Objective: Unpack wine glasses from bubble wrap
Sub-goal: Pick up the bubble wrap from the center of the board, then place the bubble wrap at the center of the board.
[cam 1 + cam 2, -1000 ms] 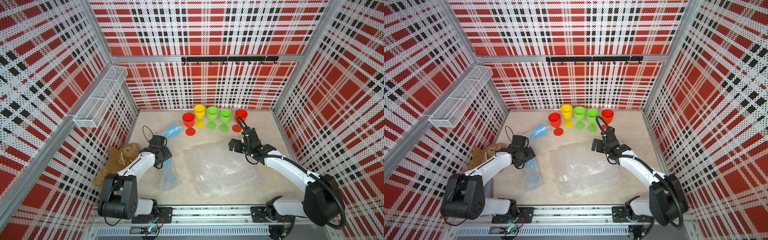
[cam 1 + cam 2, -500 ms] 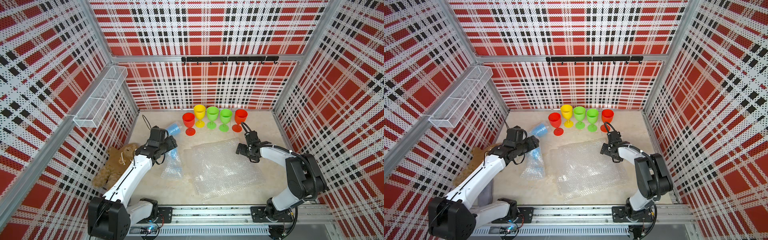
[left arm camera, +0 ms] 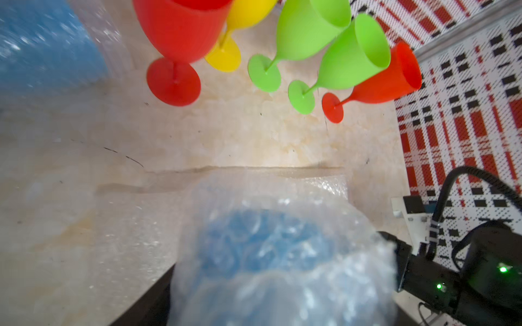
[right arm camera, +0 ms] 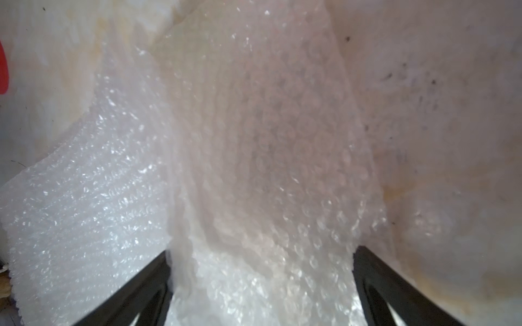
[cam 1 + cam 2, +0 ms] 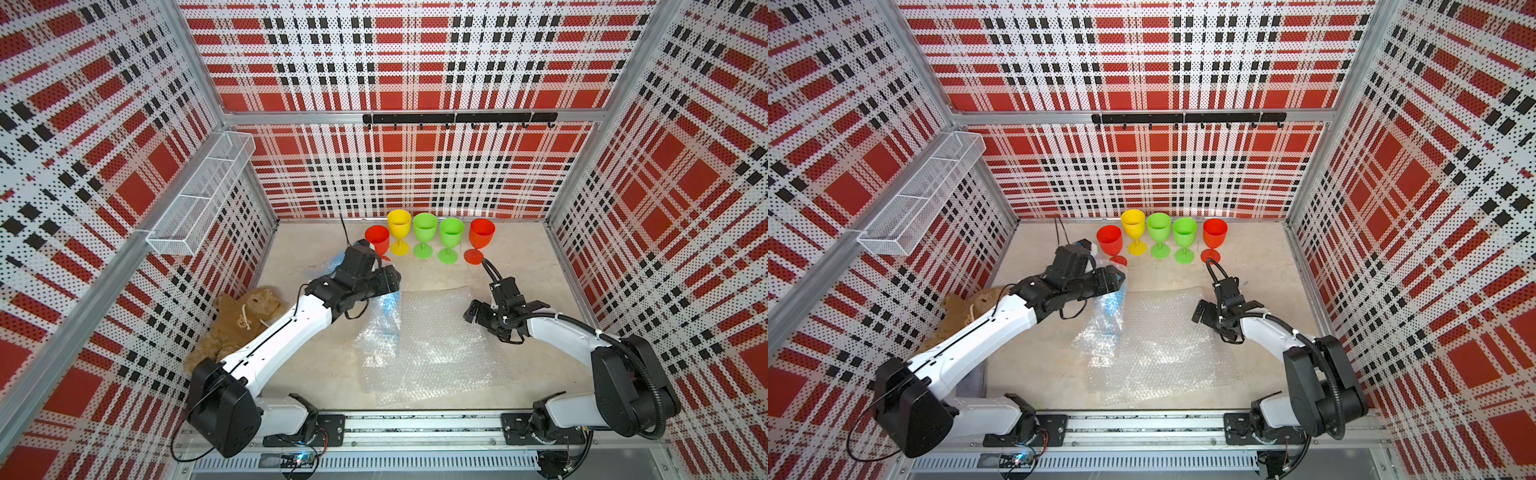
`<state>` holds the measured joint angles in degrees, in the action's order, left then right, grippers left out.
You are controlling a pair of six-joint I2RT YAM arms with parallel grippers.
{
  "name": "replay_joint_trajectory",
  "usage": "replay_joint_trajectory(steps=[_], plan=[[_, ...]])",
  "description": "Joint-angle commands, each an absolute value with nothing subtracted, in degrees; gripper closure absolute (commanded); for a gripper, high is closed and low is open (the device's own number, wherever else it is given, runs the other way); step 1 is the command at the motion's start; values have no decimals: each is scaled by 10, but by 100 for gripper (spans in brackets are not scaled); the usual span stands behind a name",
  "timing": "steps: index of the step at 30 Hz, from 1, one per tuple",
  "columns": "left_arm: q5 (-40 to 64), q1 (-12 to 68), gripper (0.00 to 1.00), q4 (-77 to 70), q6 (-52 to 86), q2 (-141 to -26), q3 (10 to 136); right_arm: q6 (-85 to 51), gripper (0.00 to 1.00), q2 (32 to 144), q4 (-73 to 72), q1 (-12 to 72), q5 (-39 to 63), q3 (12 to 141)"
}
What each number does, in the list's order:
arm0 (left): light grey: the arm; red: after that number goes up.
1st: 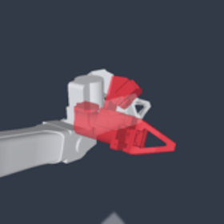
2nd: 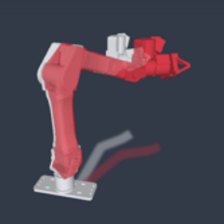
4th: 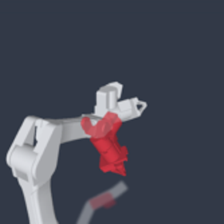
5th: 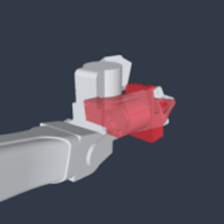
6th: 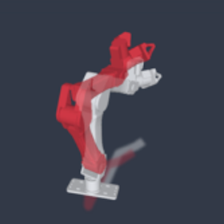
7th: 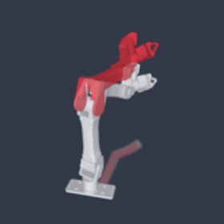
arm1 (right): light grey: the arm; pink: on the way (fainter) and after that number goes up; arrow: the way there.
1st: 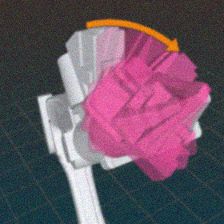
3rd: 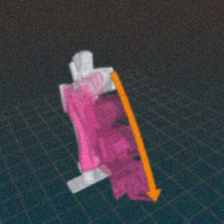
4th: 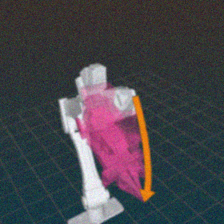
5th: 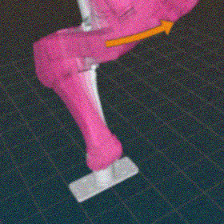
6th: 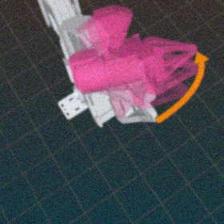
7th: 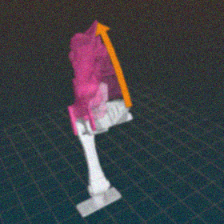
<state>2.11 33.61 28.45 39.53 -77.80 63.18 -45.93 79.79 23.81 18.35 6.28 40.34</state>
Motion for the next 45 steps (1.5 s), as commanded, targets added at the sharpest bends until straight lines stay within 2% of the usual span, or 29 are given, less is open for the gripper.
replay_joint_trajectory(steps=[1, 6, 10, 13, 18, 19, 27, 32, 37, 41, 45], plan=[[17, 367, 20, 263, 416, -809, 651, -438, 0, 746, 311, 189, -18, 446], [12, 410, 18, 248, 455, -868, 658, -358, 0, 660, 349, 213, -58, 500], [10, 424, 15, 235, 494, -911, 656, -345, 0, 678, 388, 243, -3, 543], [7, 431, 14, 229, 511, -939, 665, -341, 9, 648, 339, 259, 55, 522], [13, 432, 1, 224, 532, -976, 683, -363, 18, 658, 277, 261, 185, 498], [11, 433, 2, 223, 535, -976, 686, -362, 19, 661, 273, 263, 193, 496], [16, 425, 2, 210, 527, -919, 671, -354, 20, 653, 280, 273, 227, 498], [12, 411, 2, 202, 514, -851, 630, -349, 26, 683, 294, 329, 213, 522], [5, 348, 1, 201, 505, -761, 563, -342, 28, 758, 312, 395, 172, 557], [17, 320, 3, 196, 488, -722, 525, -338, 34, 793, 320, 413, 140, 564], [30, 351, 6, 196, 462, -724, 513, -332, 42, 808, 320, 415, 116, 552]])
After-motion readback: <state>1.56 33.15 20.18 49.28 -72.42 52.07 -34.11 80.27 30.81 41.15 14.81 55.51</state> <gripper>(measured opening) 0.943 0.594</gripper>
